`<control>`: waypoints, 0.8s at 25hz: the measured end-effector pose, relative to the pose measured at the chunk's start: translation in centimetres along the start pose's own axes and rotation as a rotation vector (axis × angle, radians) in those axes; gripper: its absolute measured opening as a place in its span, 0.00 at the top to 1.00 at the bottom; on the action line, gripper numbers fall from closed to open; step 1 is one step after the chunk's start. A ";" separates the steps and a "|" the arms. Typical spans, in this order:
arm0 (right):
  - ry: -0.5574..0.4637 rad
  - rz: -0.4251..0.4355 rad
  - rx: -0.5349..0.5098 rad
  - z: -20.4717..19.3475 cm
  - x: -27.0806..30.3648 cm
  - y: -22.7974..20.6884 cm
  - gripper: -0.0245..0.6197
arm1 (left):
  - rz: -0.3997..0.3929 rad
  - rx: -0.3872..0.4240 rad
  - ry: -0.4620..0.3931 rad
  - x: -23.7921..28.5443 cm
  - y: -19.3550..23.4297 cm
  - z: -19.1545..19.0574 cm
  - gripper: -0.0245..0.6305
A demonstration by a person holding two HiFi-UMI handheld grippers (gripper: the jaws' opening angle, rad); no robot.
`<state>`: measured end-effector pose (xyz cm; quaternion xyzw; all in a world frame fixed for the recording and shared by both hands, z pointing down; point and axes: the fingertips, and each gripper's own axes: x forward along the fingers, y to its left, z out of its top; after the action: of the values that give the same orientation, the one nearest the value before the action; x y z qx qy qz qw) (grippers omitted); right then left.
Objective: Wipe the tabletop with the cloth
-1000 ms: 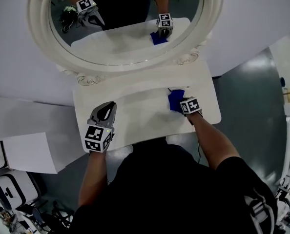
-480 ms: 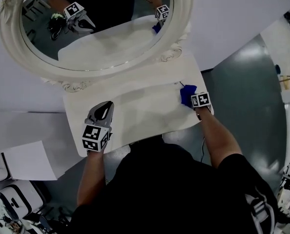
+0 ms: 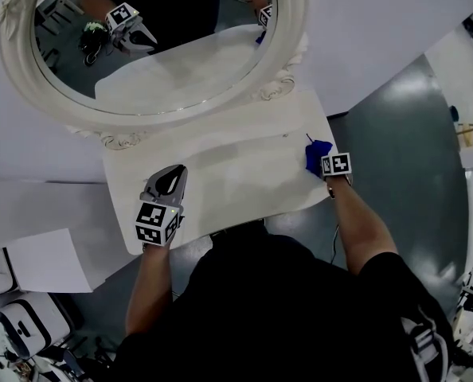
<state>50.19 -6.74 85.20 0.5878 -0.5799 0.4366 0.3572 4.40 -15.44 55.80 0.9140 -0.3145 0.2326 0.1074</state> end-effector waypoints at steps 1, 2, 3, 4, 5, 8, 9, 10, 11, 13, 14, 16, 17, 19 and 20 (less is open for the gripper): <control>-0.002 -0.009 -0.005 0.0 0.0 0.0 0.87 | 0.003 -0.001 -0.001 -0.1 0.0 -0.1 0.93; -0.005 -0.016 -0.010 0.0 0.0 0.0 0.87 | 0.007 -0.002 -0.004 -0.3 0.1 -0.1 0.93; -0.008 -0.023 -0.012 0.0 0.0 0.0 0.87 | 0.011 -0.003 -0.008 -0.5 0.1 -0.1 0.93; -0.012 -0.030 -0.008 0.1 0.0 0.0 0.87 | 0.016 -0.004 -0.013 -0.8 0.1 -0.1 0.93; -0.015 -0.035 0.005 0.1 -0.1 -0.1 0.87 | 0.021 -0.004 -0.018 -1.2 0.1 -0.2 0.93; -0.036 -0.032 0.069 0.5 -0.6 0.5 0.87 | 0.036 -0.012 -0.022 -2.2 0.4 -0.6 0.93; -0.048 -0.022 0.072 0.9 -0.7 1.2 0.87 | 0.042 -0.017 -0.023 -2.6 0.5 -0.7 0.93; -0.061 -0.008 0.064 1.4 -0.9 2.0 0.87 | 0.048 -0.022 -0.025 -3.0 0.7 -0.9 0.93; -0.074 0.008 0.052 2.0 -1.1 3.2 0.87 | 0.054 -0.027 -0.028 -3.5 0.9 -1.1 0.93; -0.097 0.049 0.025 3.3 -1.4 6.2 0.87 | 0.067 -0.034 -0.032 -4.4 1.3 -1.5 0.93; -0.107 0.075 0.009 3.8 -1.5 8.0 0.87 | 0.074 -0.037 -0.035 -4.9 1.5 -1.8 0.93; -0.122 0.126 -0.029 4.9 -1.7 11.9 0.87 | 0.088 -0.046 -0.043 -6.0 1.9 -2.2 0.93; -0.127 0.149 -0.051 5.4 -1.7 13.9 0.87 | 0.096 -0.050 -0.047 -6.6 2.2 -2.4 0.93; -0.134 0.188 -0.114 6.4 -1.7 18.2 0.87 | 0.117 -0.057 -0.051 -8.0 2.9 -2.9 0.93; -0.134 0.206 -0.152 6.7 -1.7 20.5 0.87 | 0.129 -0.061 -0.052 -8.8 3.4 -3.2 0.93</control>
<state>30.58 -13.78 79.44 0.5243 -0.6912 0.3852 0.3146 -4.96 -12.34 54.43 0.8939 -0.3824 0.2053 0.1118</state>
